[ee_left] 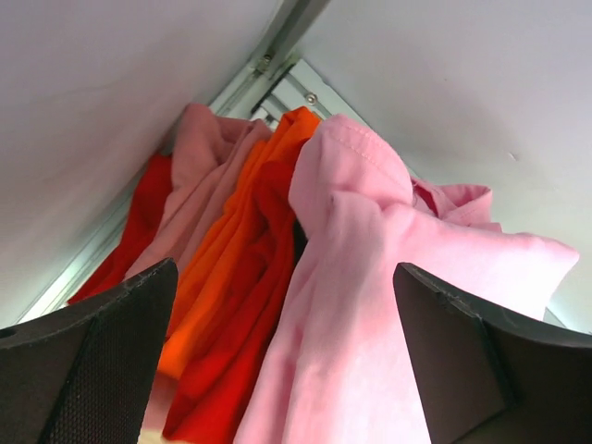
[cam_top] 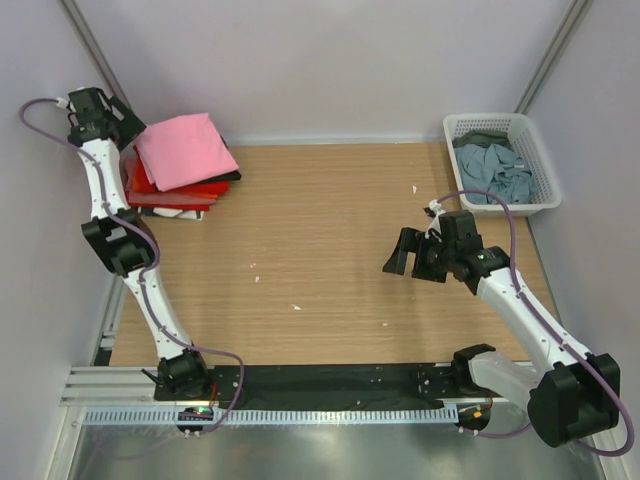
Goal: Fold and stack the t-shirts
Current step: Neatly place the folded tshirt to the corner, then reset both grippers
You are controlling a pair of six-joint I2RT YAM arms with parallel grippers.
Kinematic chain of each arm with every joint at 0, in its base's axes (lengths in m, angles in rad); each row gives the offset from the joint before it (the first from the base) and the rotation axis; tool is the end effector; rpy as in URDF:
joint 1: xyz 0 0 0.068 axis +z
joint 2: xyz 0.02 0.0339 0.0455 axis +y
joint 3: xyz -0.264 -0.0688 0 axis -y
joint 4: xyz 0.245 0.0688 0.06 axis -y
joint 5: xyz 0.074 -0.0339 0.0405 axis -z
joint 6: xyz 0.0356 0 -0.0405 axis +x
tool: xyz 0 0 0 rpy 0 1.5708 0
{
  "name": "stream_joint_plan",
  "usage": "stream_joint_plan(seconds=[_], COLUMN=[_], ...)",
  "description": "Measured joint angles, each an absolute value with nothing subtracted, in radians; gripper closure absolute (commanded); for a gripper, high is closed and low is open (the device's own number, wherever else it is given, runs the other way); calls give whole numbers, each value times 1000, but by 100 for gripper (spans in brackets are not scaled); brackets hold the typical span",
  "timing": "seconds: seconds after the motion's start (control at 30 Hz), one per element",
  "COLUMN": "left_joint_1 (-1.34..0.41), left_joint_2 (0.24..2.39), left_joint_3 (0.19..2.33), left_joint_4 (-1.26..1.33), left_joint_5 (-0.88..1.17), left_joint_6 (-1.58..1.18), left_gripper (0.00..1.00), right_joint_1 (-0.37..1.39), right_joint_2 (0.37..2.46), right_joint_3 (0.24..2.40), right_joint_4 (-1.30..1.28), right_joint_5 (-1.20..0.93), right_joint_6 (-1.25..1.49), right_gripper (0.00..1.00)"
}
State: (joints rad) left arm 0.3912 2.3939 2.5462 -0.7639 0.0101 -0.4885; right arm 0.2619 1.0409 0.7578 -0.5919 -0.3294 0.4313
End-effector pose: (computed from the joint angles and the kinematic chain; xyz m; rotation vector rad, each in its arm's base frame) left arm 0.4960 0.2042 0.3266 -0.9244 1.9778 -0.0662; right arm 0.1975 0.0649 0.2478 0.0615 2.5107 0.7007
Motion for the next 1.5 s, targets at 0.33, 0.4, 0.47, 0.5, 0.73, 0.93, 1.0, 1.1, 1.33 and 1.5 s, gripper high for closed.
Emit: stream_joint_plan(seconds=[0.33, 0.4, 0.47, 0.5, 0.73, 0.93, 1.0, 1.1, 1.33, 1.5], left_joint_1=[358, 340, 321, 313, 146, -131, -200, -260, -277, -277], left_joint_2=[2162, 2111, 2053, 2026, 1798, 1626, 1565, 1451, 1195, 1022], left_joint_3=[2421, 2399, 2360, 2338, 2114, 1890, 1791, 1609, 1184, 976], left_joint_4=[-794, -803, -805, -807, -809, -803, -800, -804, -816, -842], left_joint_5=[-189, -239, -274, -284, -348, -313, -279, -228, -144, -100], left_joint_6=[-485, -485, -486, -486, -455, -436, -434, -435, -464, -473], left_gripper=[0, 0, 0, 0, 0, 0, 1, 2, 2, 2], right_joint_1=[262, 262, 262, 262, 262, 262, 262, 262, 262, 262], right_joint_2=[1026, 1016, 1010, 1008, 1008, 1008, 1008, 1008, 984, 976], right_joint_3=[757, 756, 755, 755, 753, 753, 752, 752, 752, 752], right_joint_4=[-591, -591, -591, -590, -586, -583, -584, -584, -583, -583], right_joint_5=[-336, -337, -337, -337, -336, -335, -335, -336, -326, -308], right_joint_6=[431, 431, 431, 431, 431, 432, 432, 432, 435, 439], right_gripper=[8, 8, 8, 8, 8, 8, 8, 8, 8, 8])
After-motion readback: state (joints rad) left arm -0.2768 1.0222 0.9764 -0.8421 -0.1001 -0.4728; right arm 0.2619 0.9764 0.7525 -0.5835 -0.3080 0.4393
